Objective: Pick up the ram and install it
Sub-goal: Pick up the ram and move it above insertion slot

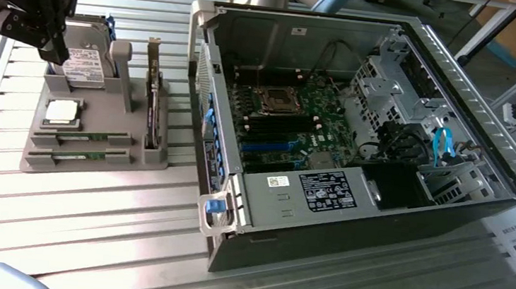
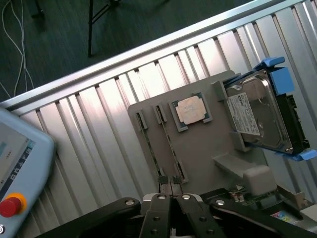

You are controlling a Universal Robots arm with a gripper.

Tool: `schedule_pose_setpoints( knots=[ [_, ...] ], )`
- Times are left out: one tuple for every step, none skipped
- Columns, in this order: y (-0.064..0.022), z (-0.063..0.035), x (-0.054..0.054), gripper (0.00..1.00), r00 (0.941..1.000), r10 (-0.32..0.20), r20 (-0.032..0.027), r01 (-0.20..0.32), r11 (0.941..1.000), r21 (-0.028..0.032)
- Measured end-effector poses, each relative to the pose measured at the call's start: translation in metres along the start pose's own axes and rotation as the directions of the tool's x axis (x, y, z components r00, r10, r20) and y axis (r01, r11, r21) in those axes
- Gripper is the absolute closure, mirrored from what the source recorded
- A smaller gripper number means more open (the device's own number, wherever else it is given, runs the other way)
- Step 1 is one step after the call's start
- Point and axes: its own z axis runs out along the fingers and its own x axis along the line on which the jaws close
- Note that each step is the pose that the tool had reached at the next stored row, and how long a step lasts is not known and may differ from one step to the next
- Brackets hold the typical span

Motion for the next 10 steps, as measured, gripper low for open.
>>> schedule_pose_setpoints(
  knots=[
    [0.0000, 0.0001, 0.0000, 0.90, 0.9999, -0.013, -0.0006, 0.013, 0.9999, -0.0001],
    [0.0000, 0.0001, 0.0000, 0.90, 0.9996, -0.027, -0.0012, 0.027, 0.9996, -0.0002],
    [0.0000, 0.0001, 0.0000, 0.90, 0.9992, -0.040, -0.0018, 0.040, 0.9992, -0.0004],
    [0.0000, 0.0002, 0.0000, 0.90, 0.9986, -0.054, -0.0024, 0.054, 0.9986, -0.0006],
    [0.0000, 0.0003, 0.0000, 0.90, 0.9977, -0.068, -0.0029, 0.068, 0.9977, -0.0007],
    [0.0000, 0.0003, 0.0000, 0.90, 0.9968, -0.080, -0.0034, 0.080, 0.9968, -0.0008],
    [0.0000, 0.0003, 0.0000, 0.90, 0.9958, -0.091, -0.0039, 0.091, 0.9958, -0.0010],
    [0.0000, 0.0004, 0.0000, 0.90, 0.9943, -0.107, -0.0045, 0.107, 0.9943, -0.0012],
    [0.0000, 0.0004, 0.0000, 0.90, 0.9919, -0.127, -0.0054, 0.127, 0.9919, -0.0015],
    [0.0000, 0.0005, 0.0000, 0.90, 0.9903, -0.139, -0.0059, 0.139, 0.9903, -0.0016]
  ],
)
